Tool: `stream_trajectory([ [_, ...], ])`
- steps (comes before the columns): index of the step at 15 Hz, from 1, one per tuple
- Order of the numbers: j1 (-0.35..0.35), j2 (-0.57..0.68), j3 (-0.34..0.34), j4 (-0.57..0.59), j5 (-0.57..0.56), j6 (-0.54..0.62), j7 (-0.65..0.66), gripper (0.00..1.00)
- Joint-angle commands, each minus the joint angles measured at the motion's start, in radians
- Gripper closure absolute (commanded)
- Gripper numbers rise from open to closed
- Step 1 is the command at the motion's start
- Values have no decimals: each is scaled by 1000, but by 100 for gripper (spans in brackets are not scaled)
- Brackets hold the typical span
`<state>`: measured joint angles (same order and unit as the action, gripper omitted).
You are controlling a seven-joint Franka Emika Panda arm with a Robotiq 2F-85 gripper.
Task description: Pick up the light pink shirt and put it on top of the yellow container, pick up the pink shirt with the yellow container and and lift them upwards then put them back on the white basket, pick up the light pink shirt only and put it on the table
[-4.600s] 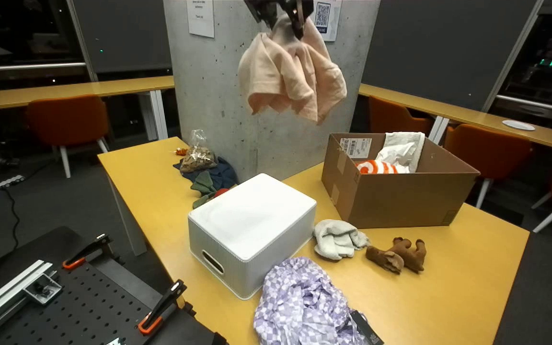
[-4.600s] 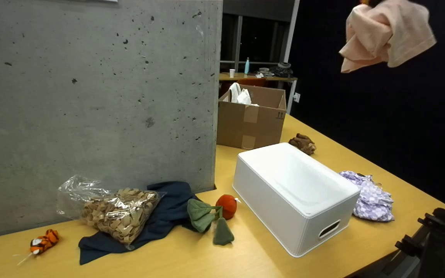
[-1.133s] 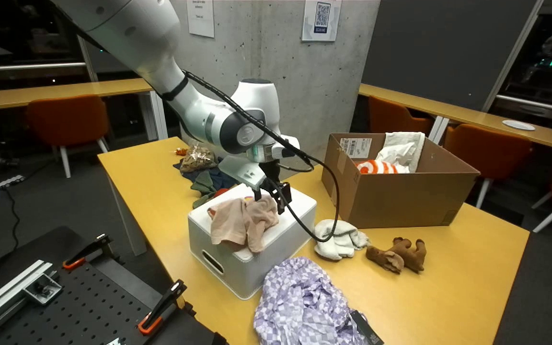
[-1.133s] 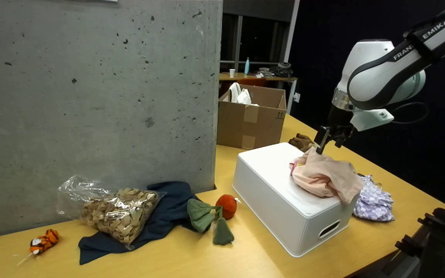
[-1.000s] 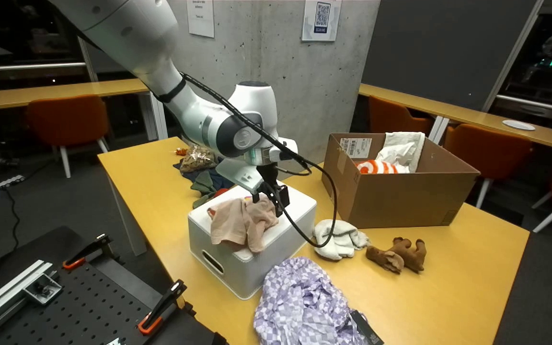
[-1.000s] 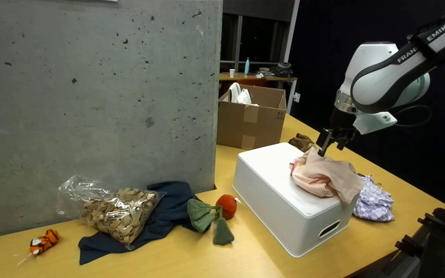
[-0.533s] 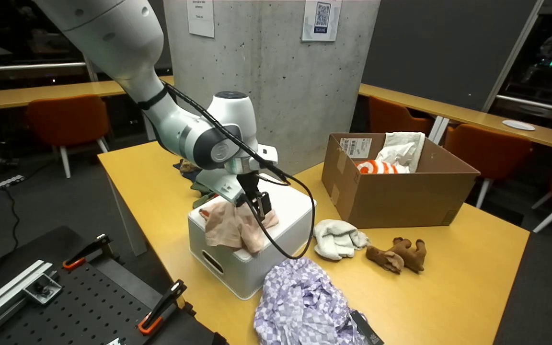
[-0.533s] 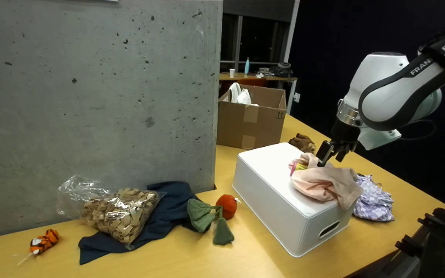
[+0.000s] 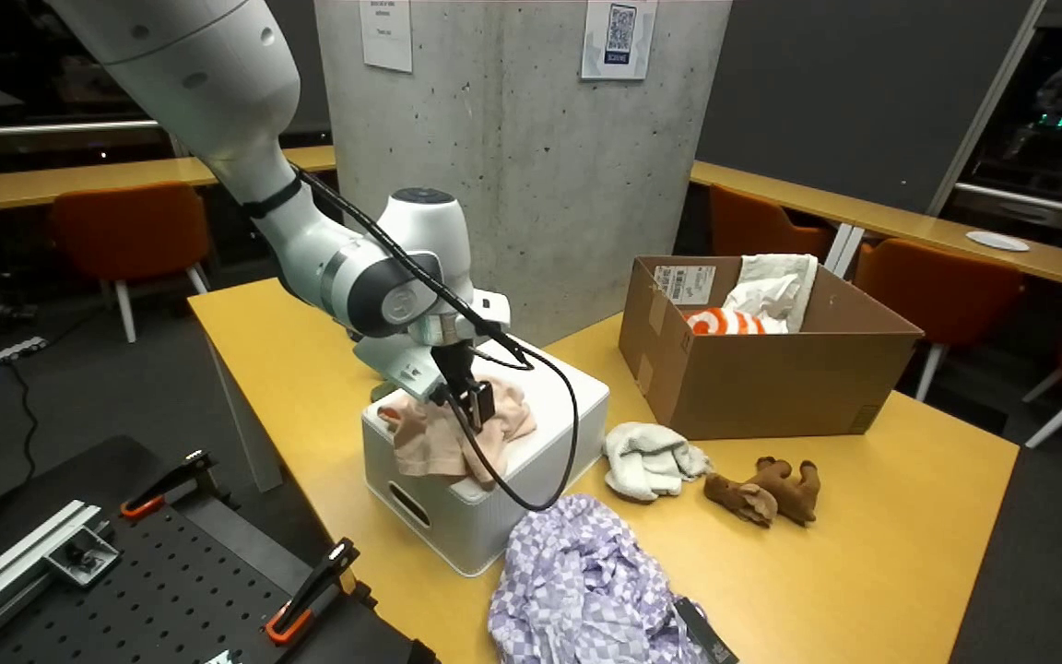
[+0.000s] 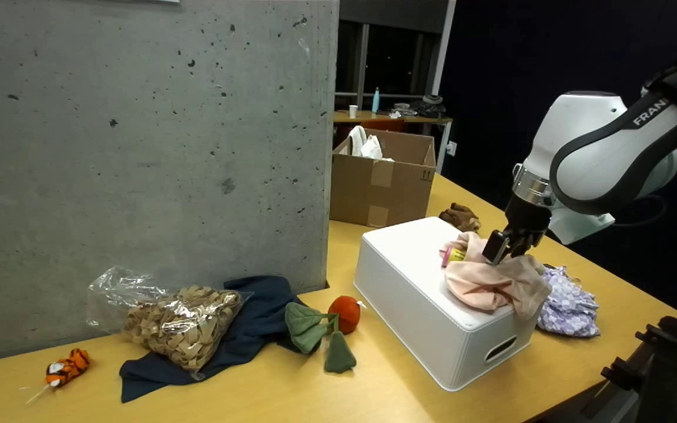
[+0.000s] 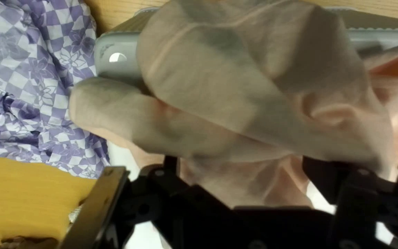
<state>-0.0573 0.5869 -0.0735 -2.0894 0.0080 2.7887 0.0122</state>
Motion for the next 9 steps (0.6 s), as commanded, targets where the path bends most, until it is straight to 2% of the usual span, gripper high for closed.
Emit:
stream_trajectory([
  [1,-23,-24,26,-33,22,14,-9,42],
  [7,-25,-31,13,-28,13,-4,-3,88],
  [9,-26,-54,7,-32,9,-11,-3,99],
])
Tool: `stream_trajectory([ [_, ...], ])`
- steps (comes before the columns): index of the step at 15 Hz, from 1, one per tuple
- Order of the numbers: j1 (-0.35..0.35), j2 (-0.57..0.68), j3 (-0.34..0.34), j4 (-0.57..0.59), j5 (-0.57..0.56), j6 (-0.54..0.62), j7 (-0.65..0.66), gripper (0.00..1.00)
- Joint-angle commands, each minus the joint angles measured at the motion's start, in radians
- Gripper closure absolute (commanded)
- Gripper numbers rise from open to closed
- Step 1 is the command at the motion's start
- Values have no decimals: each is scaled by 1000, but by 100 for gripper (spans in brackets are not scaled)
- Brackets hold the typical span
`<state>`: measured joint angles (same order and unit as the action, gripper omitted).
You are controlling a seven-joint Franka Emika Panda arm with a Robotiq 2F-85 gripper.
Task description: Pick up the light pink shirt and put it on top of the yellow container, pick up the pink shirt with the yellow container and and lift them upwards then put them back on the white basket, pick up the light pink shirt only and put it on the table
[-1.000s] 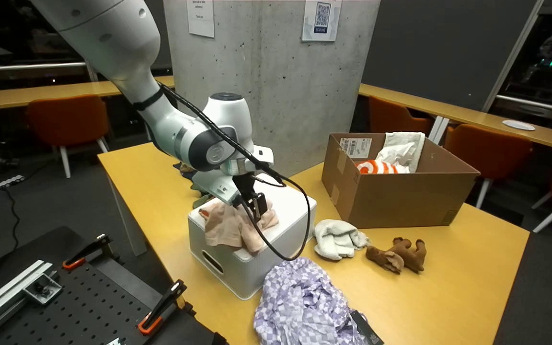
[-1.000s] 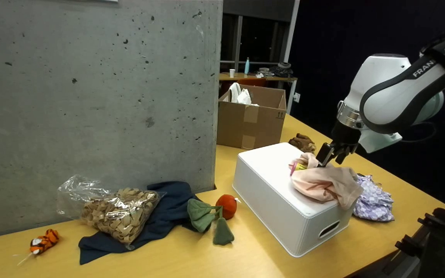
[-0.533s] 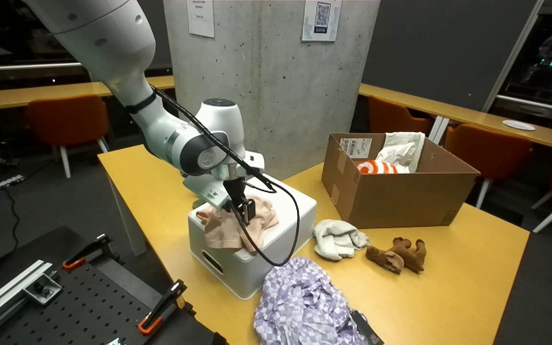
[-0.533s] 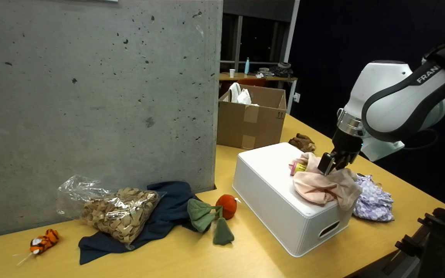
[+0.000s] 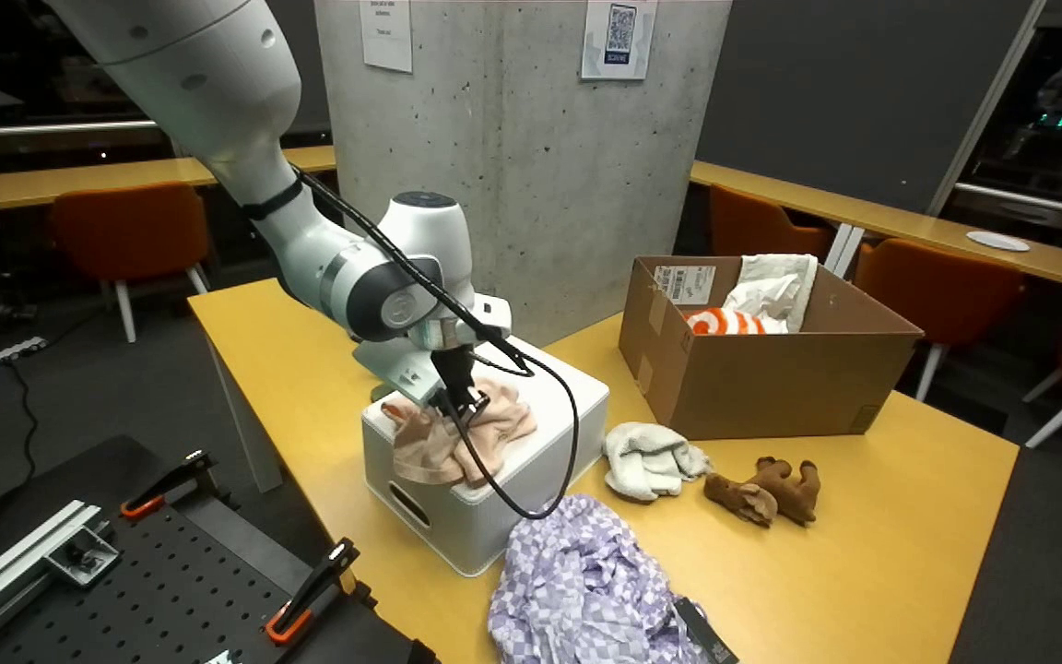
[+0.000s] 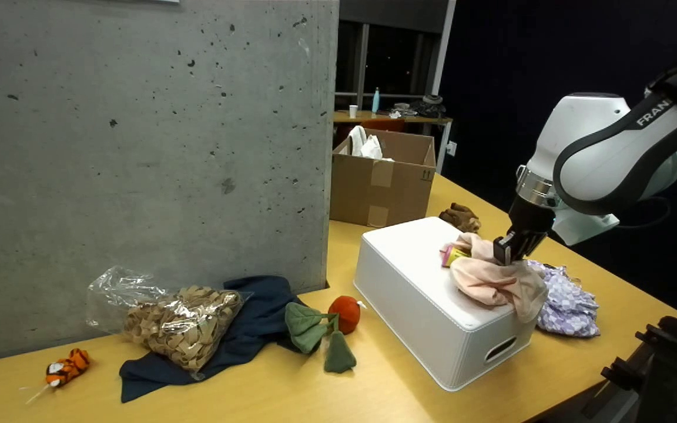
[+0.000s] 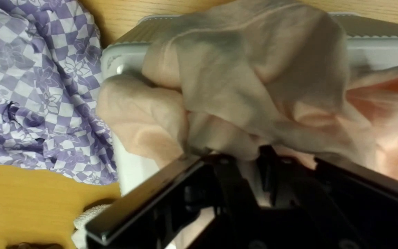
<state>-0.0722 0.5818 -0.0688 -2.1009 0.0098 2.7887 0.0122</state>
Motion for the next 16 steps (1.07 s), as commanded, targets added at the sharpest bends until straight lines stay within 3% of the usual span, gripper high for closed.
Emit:
stream_trajectory([
  [1,-16,-67,1,-21,8,-17,-5,100],
  [16,-83,-431,-41,-26,16,-172,-41,97],
])
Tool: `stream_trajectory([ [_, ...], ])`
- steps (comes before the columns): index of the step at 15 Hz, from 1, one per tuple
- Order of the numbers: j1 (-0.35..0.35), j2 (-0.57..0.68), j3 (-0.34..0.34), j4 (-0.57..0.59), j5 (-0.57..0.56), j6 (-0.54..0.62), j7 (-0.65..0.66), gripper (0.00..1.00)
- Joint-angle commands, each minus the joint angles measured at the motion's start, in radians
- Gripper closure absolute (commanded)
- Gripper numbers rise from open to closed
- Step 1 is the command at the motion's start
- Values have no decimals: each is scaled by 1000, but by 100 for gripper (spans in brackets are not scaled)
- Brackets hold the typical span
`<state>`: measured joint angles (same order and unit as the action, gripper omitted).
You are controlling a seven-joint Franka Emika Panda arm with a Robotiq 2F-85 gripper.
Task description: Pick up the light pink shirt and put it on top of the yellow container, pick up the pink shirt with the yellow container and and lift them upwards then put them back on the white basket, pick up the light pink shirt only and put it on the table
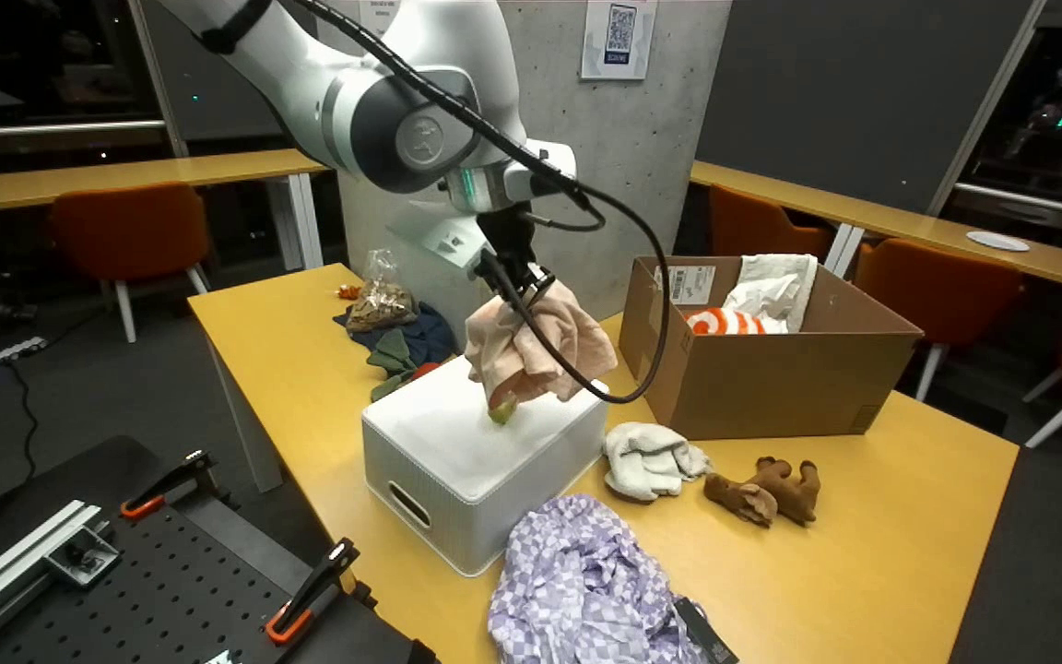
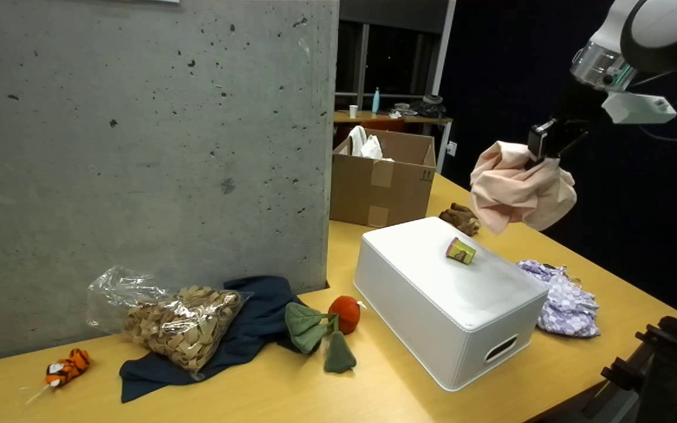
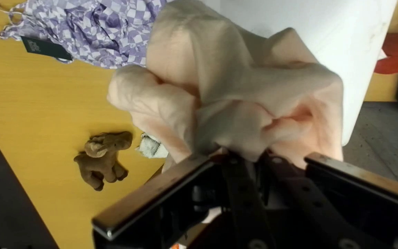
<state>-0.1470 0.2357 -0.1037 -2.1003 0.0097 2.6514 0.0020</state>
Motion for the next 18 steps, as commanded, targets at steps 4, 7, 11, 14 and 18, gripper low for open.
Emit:
stream_trajectory([
  [4,-26,-187,-30,-73,11,-26,-41,97],
  [7,-51,-233,-69,-125,11,-1,-61,97],
  [11,-97,-193,-114,-172,158,32,-194,97],
  [14,-140,-100,-112,-164,406,29,-392,97],
  [18,-219,83,-87,-86,662,21,-611,97],
])
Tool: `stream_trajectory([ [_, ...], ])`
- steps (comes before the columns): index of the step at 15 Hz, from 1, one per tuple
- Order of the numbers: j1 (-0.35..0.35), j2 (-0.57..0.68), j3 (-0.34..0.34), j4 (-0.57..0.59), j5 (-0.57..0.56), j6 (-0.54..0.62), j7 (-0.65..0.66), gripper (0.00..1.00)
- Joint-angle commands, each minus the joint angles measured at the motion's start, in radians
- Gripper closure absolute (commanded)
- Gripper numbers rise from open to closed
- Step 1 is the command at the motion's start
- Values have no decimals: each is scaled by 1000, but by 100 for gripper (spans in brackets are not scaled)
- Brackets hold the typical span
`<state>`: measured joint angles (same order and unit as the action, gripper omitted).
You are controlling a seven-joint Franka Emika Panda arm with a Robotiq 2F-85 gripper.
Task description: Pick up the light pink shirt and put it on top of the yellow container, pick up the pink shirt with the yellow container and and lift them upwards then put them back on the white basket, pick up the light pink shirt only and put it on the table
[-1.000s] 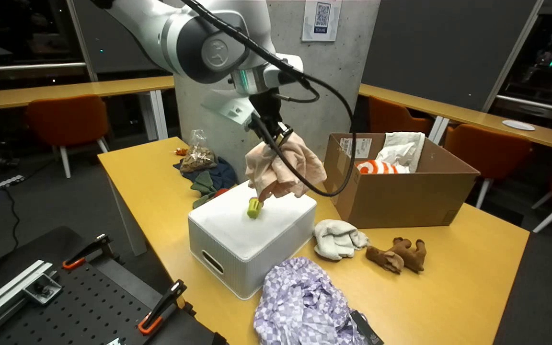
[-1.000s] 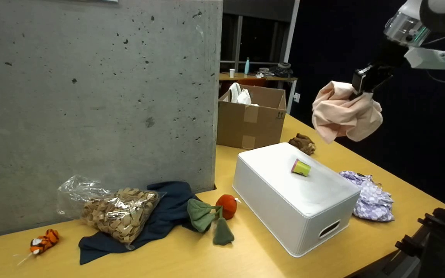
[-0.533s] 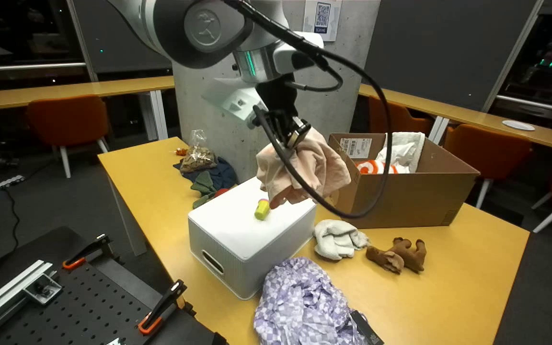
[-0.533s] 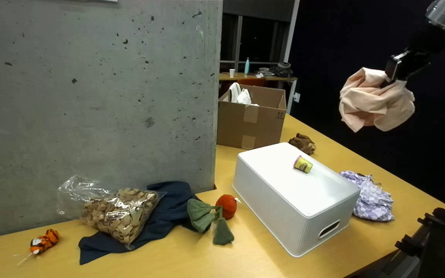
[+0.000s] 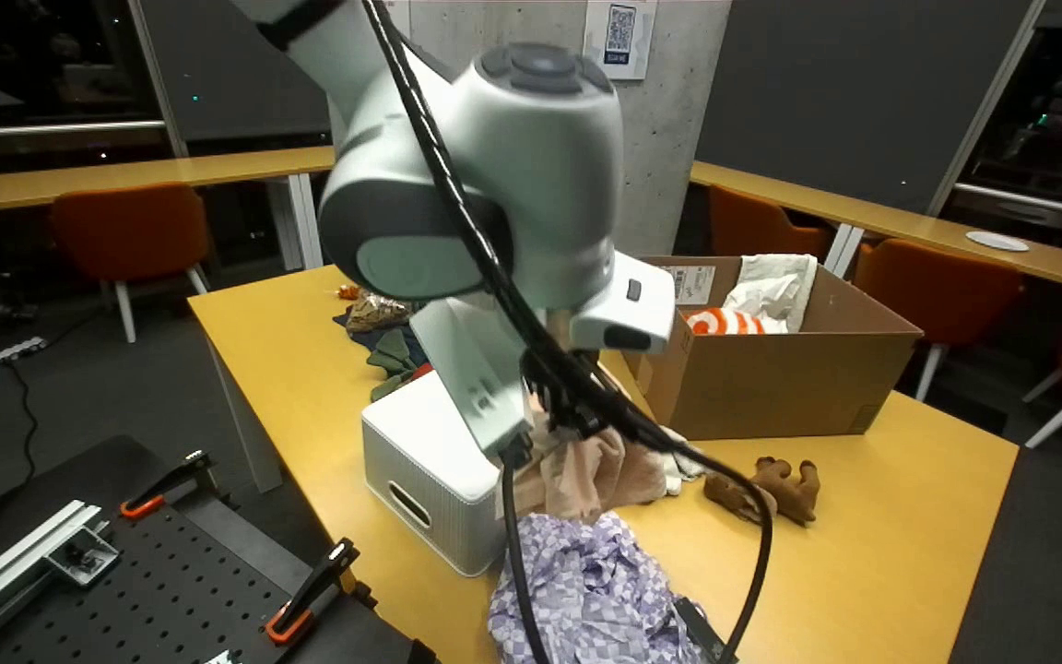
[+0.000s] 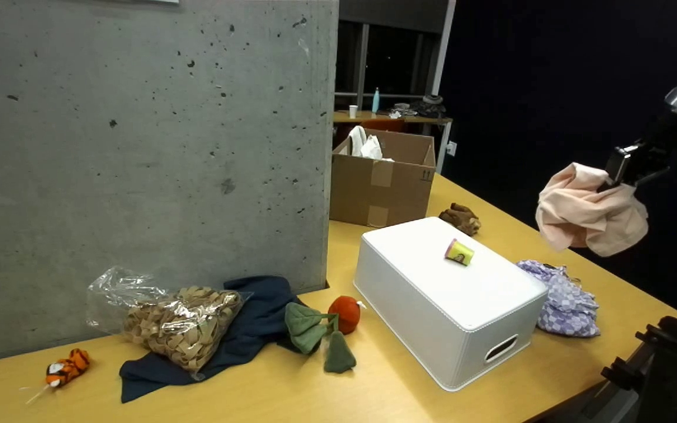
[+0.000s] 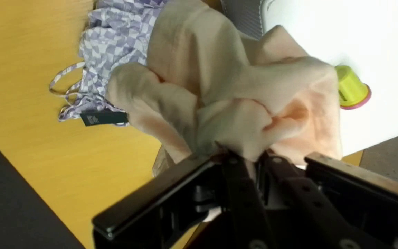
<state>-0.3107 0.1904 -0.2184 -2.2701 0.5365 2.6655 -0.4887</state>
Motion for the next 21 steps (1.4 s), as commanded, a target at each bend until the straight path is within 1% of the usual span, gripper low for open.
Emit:
stream_trajectory([
  [1,-71,172,29,113,163,4,-146,97],
  [3,-91,253,24,183,175,-4,-162,97],
  [4,-130,282,56,216,139,0,-130,97],
  [7,-145,355,68,325,73,-5,-71,97],
  [10,-142,386,94,401,-6,-9,-2,97],
  [12,-148,411,130,445,-42,-15,39,64],
  [14,-153,438,160,478,-61,-14,63,50],
  [16,-158,447,182,484,-77,-15,67,36],
  [18,-162,432,196,461,-82,-21,60,21],
  [19,-157,412,191,431,-91,-16,63,15],
  [20,-153,395,187,407,-99,-19,68,6],
  [21,-148,375,180,382,-111,-19,72,1],
])
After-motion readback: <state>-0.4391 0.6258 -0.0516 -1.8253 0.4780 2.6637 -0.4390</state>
